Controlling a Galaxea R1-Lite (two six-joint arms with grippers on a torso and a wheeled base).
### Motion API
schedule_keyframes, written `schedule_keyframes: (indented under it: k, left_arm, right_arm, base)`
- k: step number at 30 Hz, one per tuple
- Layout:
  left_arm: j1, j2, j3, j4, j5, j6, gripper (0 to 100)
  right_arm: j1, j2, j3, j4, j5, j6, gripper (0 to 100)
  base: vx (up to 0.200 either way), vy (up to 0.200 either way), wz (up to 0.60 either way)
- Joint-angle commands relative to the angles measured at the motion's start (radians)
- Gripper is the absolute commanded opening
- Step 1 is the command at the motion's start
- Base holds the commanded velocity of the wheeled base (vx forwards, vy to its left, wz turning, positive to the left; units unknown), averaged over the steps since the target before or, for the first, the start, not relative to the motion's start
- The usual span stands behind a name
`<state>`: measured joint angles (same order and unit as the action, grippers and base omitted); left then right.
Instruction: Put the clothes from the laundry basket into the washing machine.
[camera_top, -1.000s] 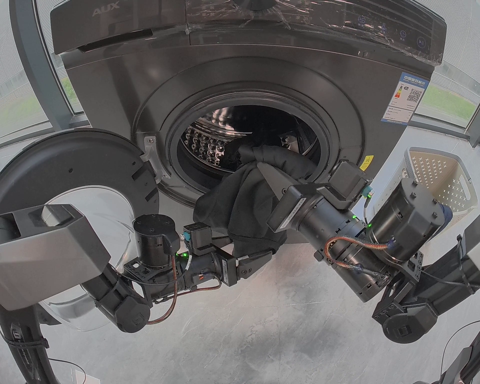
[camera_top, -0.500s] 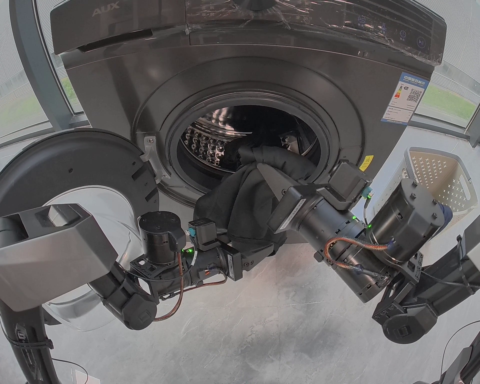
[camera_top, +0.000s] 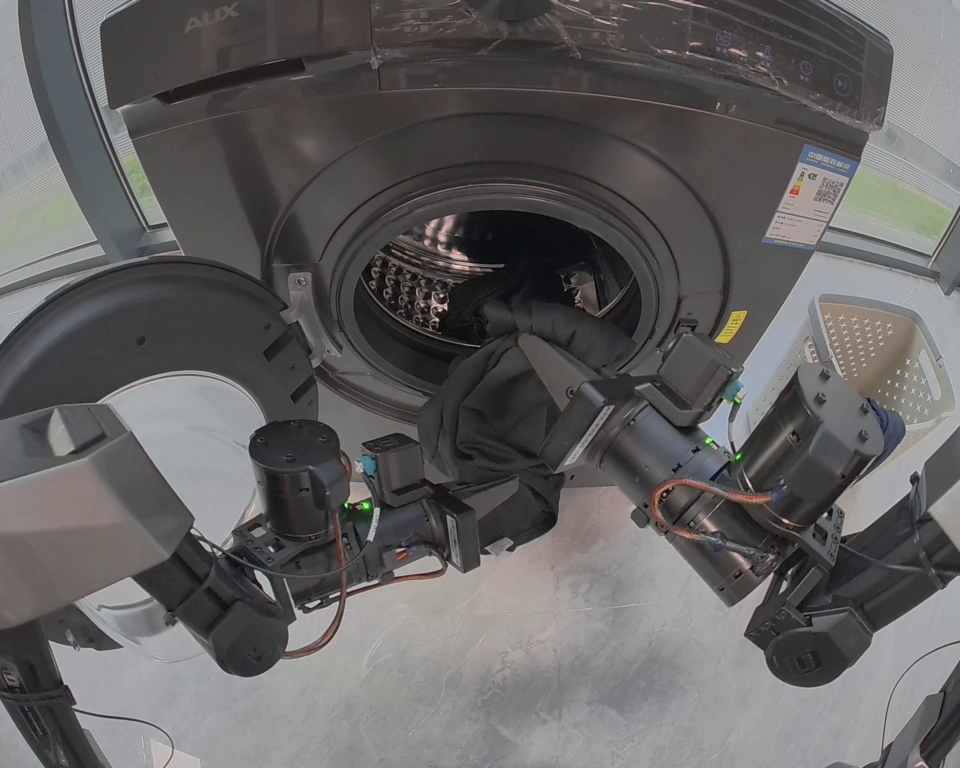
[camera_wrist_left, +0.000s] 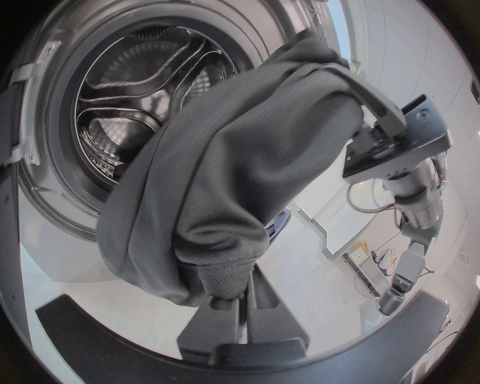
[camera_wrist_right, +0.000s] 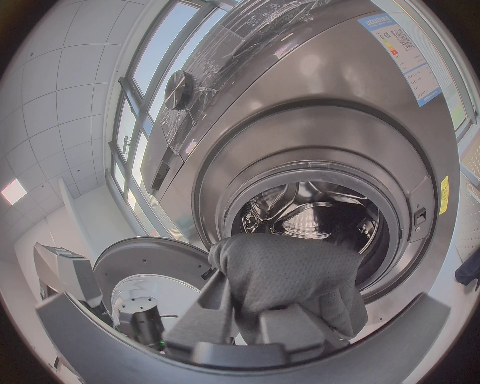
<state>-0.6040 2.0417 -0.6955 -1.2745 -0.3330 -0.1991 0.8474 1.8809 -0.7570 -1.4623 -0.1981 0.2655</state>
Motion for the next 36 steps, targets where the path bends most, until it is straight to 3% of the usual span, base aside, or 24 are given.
schedule_keyframes:
  k: [1, 7, 8, 11, 17, 23, 28, 33, 36]
  left_arm:
    - [-0.019, -0.113, 0.077, -0.002, -0.001, -0.003, 0]
    - [-0.006, -0.133, 0.094, -0.037, 0.000, -0.014, 0]
    - [0.003, -0.135, 0.090, -0.054, 0.003, -0.037, 0]
    - [0.007, -0.140, 0.079, -0.065, 0.014, -0.065, 0]
    - [0.007, -0.147, 0.079, -0.079, 0.014, -0.077, 0]
    - [0.013, -0.149, 0.071, -0.089, 0.057, -0.077, 0]
    - [0.036, -0.153, 0.047, -0.086, 0.061, -0.082, 0]
    - [0.029, -0.195, 0.022, -0.077, 0.068, -0.132, 0]
    - [0.024, -0.225, 0.019, -0.075, 0.068, -0.143, 0]
  right_arm:
    - [0.004, 0.027, 0.016, -0.019, 0.006, 0.000, 100]
    - [-0.002, 0.030, 0.061, -0.039, 0.003, 0.000, 100]
    - [-0.001, 0.021, 0.097, -0.041, 0.003, 0.001, 100]
    - [-0.001, 0.011, 0.148, -0.064, 0.006, 0.001, 100]
    - [-0.004, -0.022, 0.252, -0.078, 0.011, 0.004, 100]
    - [-0.004, -0.068, 0.320, -0.078, 0.012, 0.061, 100]
    - [-0.004, -0.112, 0.410, -0.078, 0.034, 0.067, 100]
    - [-0.004, -0.108, 0.464, -0.078, 0.046, 0.066, 100]
    - [-0.008, -0.095, 0.462, -0.078, 0.043, 0.057, 100]
  base:
    - [0.000, 0.000, 0.00]
    - [0.000, 0.000, 0.00]
    - [0.000, 0.000, 0.00]
    - [0.000, 0.000, 0.00]
    - [0.000, 0.000, 0.00]
    - [0.000, 0.000, 0.00]
    - [0.000, 0.000, 0.00]
    - [0.000, 0.000, 0.00]
    - [0.000, 0.000, 0.00]
